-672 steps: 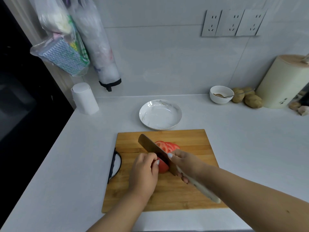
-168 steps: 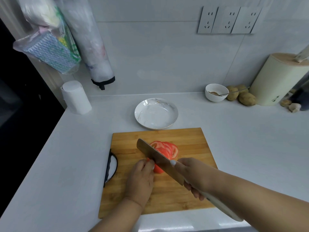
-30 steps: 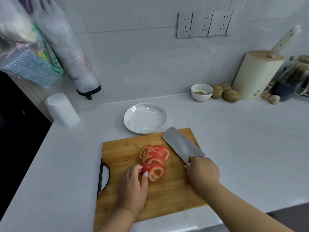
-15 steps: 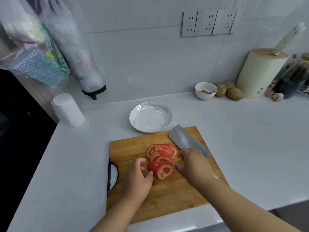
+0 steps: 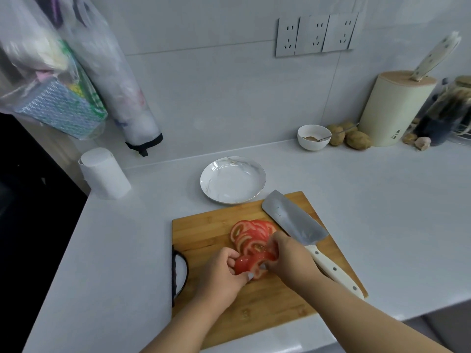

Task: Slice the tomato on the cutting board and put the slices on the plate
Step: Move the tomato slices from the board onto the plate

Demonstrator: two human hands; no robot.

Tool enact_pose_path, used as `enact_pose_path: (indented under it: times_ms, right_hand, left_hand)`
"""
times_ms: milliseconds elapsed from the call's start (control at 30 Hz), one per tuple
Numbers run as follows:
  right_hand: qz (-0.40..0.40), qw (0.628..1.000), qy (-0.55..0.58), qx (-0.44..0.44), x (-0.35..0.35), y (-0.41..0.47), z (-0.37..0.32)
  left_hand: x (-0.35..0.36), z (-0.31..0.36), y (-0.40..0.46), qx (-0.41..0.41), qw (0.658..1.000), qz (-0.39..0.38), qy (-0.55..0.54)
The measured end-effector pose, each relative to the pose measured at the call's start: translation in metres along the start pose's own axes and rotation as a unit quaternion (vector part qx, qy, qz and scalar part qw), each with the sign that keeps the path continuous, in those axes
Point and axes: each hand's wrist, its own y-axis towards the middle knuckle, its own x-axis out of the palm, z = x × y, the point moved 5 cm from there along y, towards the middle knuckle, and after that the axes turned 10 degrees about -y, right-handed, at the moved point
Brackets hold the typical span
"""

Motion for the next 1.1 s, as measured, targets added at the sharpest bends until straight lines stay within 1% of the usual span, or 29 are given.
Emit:
enact_pose_path:
  times_ms: [100, 167, 233, 333, 567, 733, 900, 1000, 1100]
  right_hand:
    - [-0.016, 0.999, 0.034, 0.007, 0.005, -0.001, 0.006]
    - [-0.025, 0.997, 0.066, 0.032, 0.004, 0.0, 0.01]
    - [-0.039, 0.997, 0.053, 0.028, 0.004, 0.003, 0.01]
    - [-0.041, 0.998, 0.039, -0.005, 0.003, 0.005, 0.005]
    - [-0.026, 0.996, 0.044, -0.077, -0.004, 0.005, -0.005]
    - [0.005, 0.99, 0.016, -0.142, -0.006, 0.001, -0.015]
    - [-0.013, 0.983, 0.018, -0.182, -0.009, 0.001, -0.018]
    - [-0.022, 0.982, 0.046, -0.18, -0.027, 0.008, -0.023]
    - [-0.039, 0.984, 0.108, -0.139, -0.052, 0.031, -0.03]
  left_hand:
    - [0.002, 0.002, 0.0, -0.002, 1.0, 0.006, 0.011]
    - [0.004, 0.002, 0.002, -0.009, 1.0, 0.014, 0.008]
    - [0.004, 0.003, 0.004, -0.02, 1.0, 0.014, 0.003]
    - [0.005, 0.004, 0.006, -0.029, 1.0, 0.009, 0.008]
    - [0.006, 0.006, 0.011, -0.061, 0.998, 0.0, -0.029]
    - [0.006, 0.008, 0.009, -0.063, 0.997, -0.016, -0.038]
    - [0.002, 0.015, 0.005, -0.061, 0.998, -0.009, -0.025]
    - [-0.009, 0.024, 0.009, -0.076, 0.995, -0.009, -0.061]
    - [-0.028, 0.042, 0.03, -0.069, 0.992, -0.007, -0.105]
